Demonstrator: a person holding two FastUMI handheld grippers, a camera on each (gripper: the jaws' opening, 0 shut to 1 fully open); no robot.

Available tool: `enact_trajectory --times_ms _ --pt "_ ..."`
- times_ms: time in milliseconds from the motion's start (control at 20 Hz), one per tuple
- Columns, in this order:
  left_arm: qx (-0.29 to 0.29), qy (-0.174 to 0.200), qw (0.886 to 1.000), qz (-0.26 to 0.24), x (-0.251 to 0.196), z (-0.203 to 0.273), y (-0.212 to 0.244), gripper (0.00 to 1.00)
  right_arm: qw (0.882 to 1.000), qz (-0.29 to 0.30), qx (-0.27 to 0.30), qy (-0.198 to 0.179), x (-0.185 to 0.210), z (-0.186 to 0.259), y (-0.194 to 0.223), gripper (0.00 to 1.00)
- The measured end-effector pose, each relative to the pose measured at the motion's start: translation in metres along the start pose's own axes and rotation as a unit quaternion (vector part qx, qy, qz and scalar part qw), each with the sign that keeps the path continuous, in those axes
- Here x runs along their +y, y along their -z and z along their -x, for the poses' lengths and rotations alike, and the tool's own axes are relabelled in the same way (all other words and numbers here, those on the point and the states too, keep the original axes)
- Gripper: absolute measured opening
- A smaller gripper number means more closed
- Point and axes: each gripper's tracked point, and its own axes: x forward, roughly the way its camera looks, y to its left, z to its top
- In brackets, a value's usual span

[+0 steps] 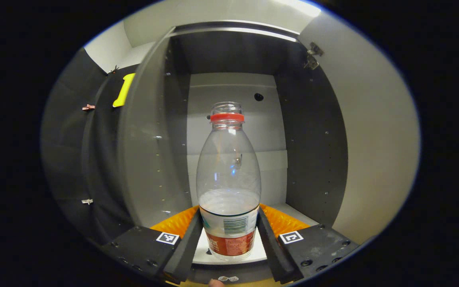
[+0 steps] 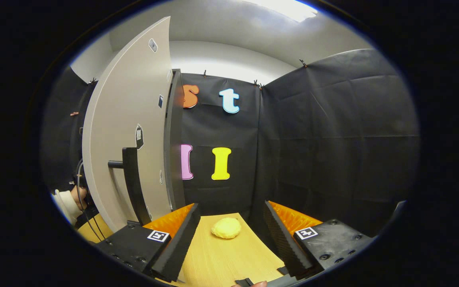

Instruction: Open the cabinet door with the right hand, grasp the bottle in the cabinet with the left hand and place it on the coaster, then close the cabinet door with the right hand.

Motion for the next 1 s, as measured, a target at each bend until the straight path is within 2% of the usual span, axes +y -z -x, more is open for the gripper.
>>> enact_trajectory --times_ms 200,400,550,750,800,900,950,1000 --pt "-0.016 -0.004 1.0 -0.008 0.025 0.054 -0.003 0.76 1.0 0.0 0.0 -0.01 0.006 0.003 -0.001 0.98" --pt "-0.019 -0.008 1.0 0.015 0.046 0.105 0.014 0.76 1.0 0.001 -0.012 -0.017 0.016 0.005 -0.008 0.98" --pt "-0.018 -0.017 1.0 0.012 0.065 0.141 0.038 0.76 0.999 0.003 -0.021 -0.023 0.026 0.006 -0.014 0.98" --pt "-0.009 -0.009 1.0 0.01 0.078 0.178 0.077 0.76 0.999 0.006 -0.035 -0.024 0.031 0.005 -0.021 0.98" --pt "-0.008 -0.008 1.0 0.014 0.082 0.184 0.088 0.76 0.999 0.005 -0.036 -0.024 0.032 0.005 -0.022 0.94" --pt "-0.002 -0.004 1.0 0.019 0.084 0.193 0.112 0.76 0.999 -0.001 -0.036 -0.022 0.032 0.005 -0.022 0.94" --pt "0.001 -0.002 1.0 0.016 0.084 0.199 0.127 0.77 0.999 -0.003 -0.035 -0.021 0.032 0.004 -0.021 0.98" --pt "0.003 -0.002 1.0 0.009 0.086 0.202 0.14 0.76 0.999 -0.004 -0.036 -0.019 0.031 0.003 -0.022 0.98"
